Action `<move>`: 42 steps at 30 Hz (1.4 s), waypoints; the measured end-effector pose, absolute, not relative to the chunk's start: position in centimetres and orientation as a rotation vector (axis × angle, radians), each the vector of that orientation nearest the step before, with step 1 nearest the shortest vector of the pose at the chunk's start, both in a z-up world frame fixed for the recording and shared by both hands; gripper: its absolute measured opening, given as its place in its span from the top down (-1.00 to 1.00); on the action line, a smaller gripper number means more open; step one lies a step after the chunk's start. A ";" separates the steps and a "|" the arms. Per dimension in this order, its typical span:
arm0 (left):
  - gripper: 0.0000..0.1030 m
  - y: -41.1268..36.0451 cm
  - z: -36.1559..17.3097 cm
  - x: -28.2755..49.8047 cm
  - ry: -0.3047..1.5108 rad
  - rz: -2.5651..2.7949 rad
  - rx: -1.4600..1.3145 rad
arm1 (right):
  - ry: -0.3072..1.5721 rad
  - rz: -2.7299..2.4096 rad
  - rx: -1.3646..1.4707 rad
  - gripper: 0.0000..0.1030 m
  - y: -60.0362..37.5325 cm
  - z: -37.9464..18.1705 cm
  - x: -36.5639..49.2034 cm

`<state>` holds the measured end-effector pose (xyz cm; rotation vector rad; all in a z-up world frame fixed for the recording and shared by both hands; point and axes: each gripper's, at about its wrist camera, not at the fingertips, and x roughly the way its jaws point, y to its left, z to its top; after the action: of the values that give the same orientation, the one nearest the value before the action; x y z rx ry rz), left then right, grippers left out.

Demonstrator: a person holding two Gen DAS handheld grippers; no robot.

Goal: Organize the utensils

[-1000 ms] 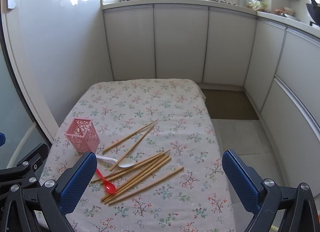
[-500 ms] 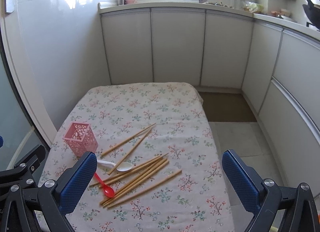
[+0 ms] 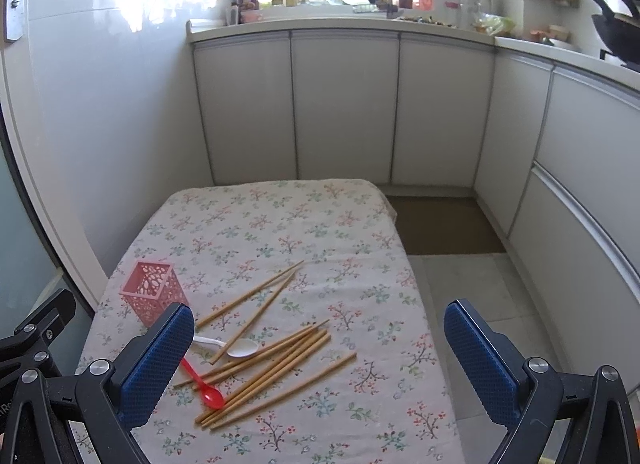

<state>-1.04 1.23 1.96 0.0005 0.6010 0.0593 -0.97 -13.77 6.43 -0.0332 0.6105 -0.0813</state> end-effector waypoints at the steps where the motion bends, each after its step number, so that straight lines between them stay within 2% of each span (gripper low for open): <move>1: -0.98 1.2 2.0 -1.0 0.601 0.061 0.001 | 0.612 -0.082 -0.034 -0.99 -13.7 6.4 -0.9; 14: -0.98 1.2 0.1 3.6 0.680 -0.060 0.007 | 0.661 -0.080 -0.030 -0.99 -15.7 5.1 3.0; 25: -0.96 -0.6 -5.7 14.8 0.932 -0.176 0.042 | 0.964 -0.092 0.073 -0.99 -20.2 -0.8 13.5; 35: -0.43 -5.7 -13.5 26.3 1.155 -0.257 0.090 | 1.112 -0.109 0.176 -0.99 -24.2 -7.3 20.7; 38: -0.23 -7.1 -15.6 29.4 1.178 -0.283 0.103 | 1.142 -0.098 0.214 -0.99 -25.2 -8.9 22.1; 42: 0.14 -8.7 -18.4 32.3 1.234 -0.308 0.128 | 1.191 -0.068 0.254 -0.87 -25.6 -10.7 23.4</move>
<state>32.34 -8.70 -18.43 0.1278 1.2335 -0.3081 23.35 -25.56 -10.68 0.2542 1.1914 -0.0682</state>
